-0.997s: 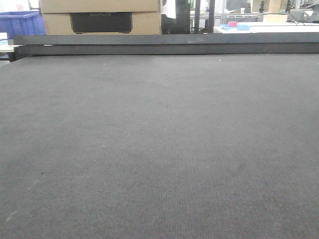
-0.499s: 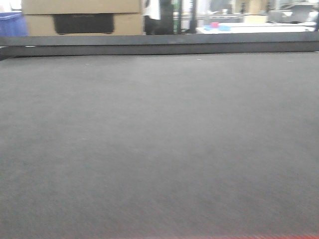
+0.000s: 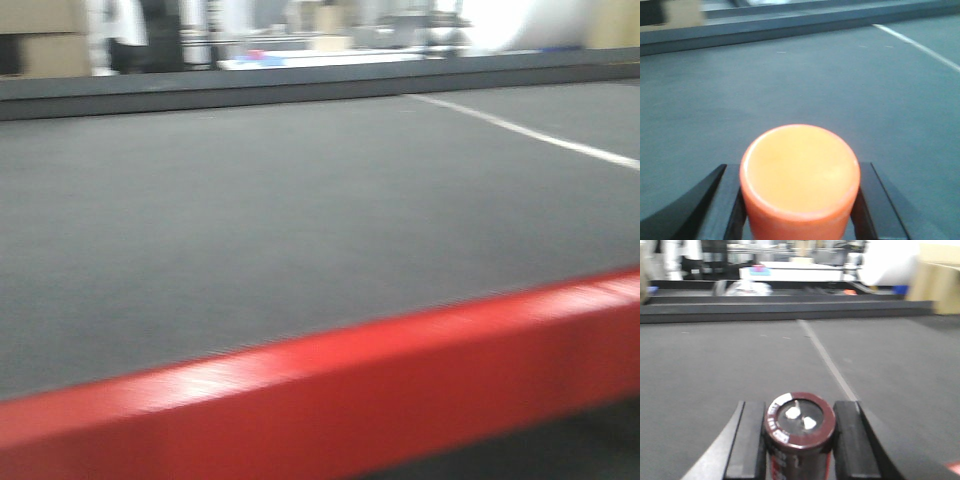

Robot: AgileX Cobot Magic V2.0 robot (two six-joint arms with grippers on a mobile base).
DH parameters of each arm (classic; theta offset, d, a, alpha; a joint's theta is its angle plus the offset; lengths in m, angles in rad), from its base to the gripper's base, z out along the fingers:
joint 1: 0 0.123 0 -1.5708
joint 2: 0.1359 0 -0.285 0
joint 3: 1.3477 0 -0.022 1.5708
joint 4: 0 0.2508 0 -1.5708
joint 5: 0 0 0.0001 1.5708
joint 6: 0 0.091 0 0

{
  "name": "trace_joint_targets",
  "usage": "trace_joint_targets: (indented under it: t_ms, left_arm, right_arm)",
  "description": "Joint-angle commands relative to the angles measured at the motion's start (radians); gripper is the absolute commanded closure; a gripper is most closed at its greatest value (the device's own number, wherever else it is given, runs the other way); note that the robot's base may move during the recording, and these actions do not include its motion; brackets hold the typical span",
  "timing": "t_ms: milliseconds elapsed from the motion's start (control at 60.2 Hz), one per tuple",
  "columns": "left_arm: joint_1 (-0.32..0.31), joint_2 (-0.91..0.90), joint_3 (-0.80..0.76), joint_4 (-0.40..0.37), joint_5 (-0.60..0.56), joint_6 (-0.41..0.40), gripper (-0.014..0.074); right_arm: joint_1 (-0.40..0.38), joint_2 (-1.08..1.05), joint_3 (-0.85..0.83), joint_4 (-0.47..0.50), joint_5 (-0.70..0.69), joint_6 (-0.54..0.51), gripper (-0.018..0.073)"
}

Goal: Place cylindrical capacitor in blue bin on shelf
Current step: 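Drive the base away from the table along the red frame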

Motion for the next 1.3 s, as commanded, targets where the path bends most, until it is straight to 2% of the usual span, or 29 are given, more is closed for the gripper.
trace_joint_targets:
  t_ms: [0,1280]
  left_arm:
    - [-0.006,-0.002,0.001,-0.005,-0.024,0.001,0.0707]
    - [-0.006,-0.002,0.001,-0.005,-0.024,0.001,0.0707]
  right_arm:
    - [-0.002,-0.004,-0.001,-0.007,-0.025,-0.004,0.0669]
    - [-0.002,-0.004,-0.001,-0.007,-0.025,-0.004,0.0669]
